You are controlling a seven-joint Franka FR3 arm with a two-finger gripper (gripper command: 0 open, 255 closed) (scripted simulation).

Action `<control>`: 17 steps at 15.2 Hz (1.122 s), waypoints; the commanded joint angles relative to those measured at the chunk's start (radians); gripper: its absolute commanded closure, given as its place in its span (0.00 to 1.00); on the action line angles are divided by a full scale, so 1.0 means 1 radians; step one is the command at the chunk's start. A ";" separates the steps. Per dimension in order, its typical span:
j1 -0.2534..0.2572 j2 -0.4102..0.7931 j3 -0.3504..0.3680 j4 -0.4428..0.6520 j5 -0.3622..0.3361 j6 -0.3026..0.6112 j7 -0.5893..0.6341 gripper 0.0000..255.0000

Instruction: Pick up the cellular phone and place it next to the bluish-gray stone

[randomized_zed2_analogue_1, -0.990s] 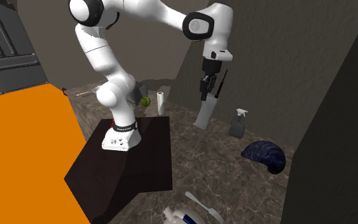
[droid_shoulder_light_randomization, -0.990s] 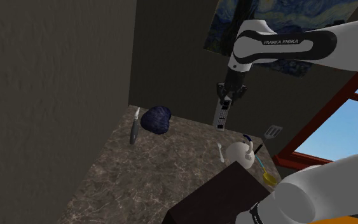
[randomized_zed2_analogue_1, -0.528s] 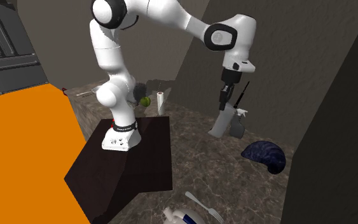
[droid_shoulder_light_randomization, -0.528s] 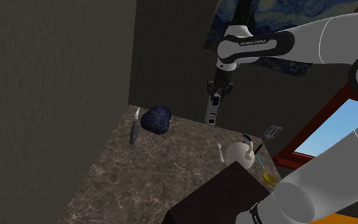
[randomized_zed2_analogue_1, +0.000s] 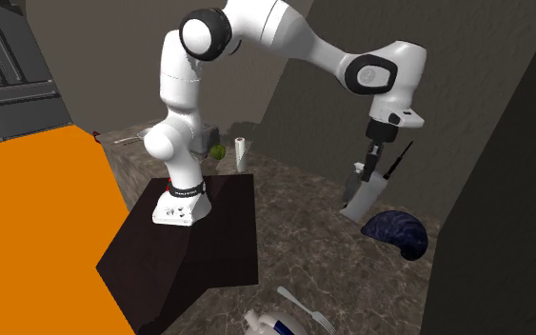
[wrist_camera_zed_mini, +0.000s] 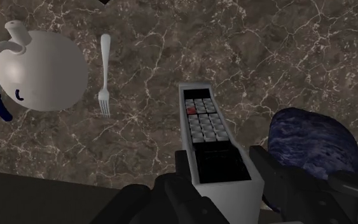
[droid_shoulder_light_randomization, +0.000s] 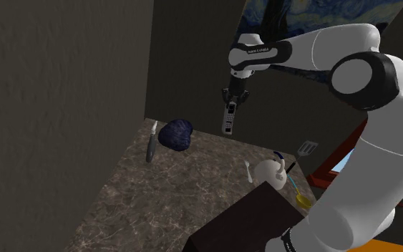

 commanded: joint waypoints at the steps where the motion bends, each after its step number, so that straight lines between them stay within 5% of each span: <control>1: -0.004 0.087 -0.002 0.103 0.002 -0.014 -0.008 1.00; 9: -0.017 0.500 -0.006 0.669 0.014 -0.165 -0.037 1.00; 17: -0.018 0.520 -0.006 0.596 0.012 -0.072 -0.029 1.00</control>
